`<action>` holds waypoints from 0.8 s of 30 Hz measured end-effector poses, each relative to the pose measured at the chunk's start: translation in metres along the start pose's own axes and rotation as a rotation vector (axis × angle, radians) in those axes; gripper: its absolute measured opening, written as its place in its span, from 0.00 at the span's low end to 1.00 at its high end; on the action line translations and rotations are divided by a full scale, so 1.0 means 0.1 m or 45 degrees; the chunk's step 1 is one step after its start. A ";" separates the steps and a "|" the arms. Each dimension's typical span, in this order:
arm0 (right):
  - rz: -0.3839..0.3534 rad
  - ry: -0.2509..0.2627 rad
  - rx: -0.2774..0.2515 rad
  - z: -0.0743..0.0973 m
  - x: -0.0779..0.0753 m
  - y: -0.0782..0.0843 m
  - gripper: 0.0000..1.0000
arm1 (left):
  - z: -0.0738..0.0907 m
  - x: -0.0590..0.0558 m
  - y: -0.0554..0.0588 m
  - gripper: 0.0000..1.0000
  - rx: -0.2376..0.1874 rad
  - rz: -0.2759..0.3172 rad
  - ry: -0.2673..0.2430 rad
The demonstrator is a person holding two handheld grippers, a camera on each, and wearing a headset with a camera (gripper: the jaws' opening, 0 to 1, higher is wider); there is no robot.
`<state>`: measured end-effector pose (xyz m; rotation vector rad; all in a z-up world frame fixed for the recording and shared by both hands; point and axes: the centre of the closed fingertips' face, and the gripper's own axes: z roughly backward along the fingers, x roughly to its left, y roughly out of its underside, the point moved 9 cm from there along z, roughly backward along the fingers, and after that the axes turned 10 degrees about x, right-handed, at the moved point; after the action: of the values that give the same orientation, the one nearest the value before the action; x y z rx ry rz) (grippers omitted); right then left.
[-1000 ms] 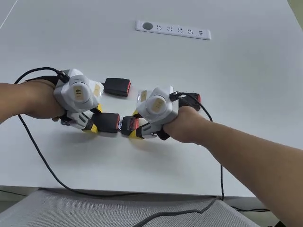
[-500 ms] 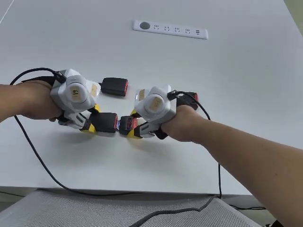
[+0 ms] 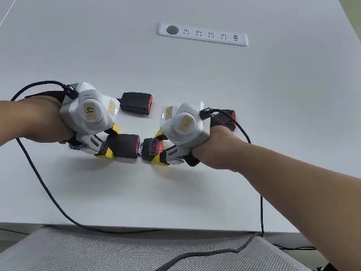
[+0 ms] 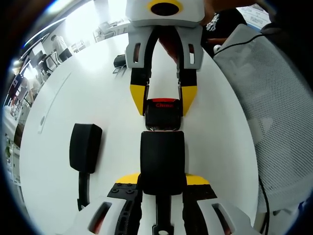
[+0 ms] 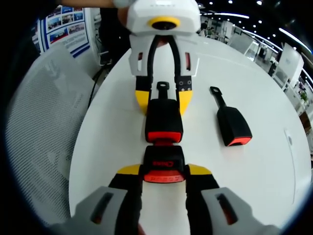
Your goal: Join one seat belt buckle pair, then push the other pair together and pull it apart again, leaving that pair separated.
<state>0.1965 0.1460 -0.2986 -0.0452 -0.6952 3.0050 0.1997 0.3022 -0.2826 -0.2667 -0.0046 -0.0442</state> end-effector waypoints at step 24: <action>-0.002 0.001 0.009 0.02 0.03 -0.03 0.35 | 0.05 -0.04 -0.02 0.33 0.101 -0.007 -0.042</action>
<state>0.1938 0.1479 -0.2956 -0.0453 -0.6846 3.0055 0.1959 0.3019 -0.2773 -0.1879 -0.0400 -0.0448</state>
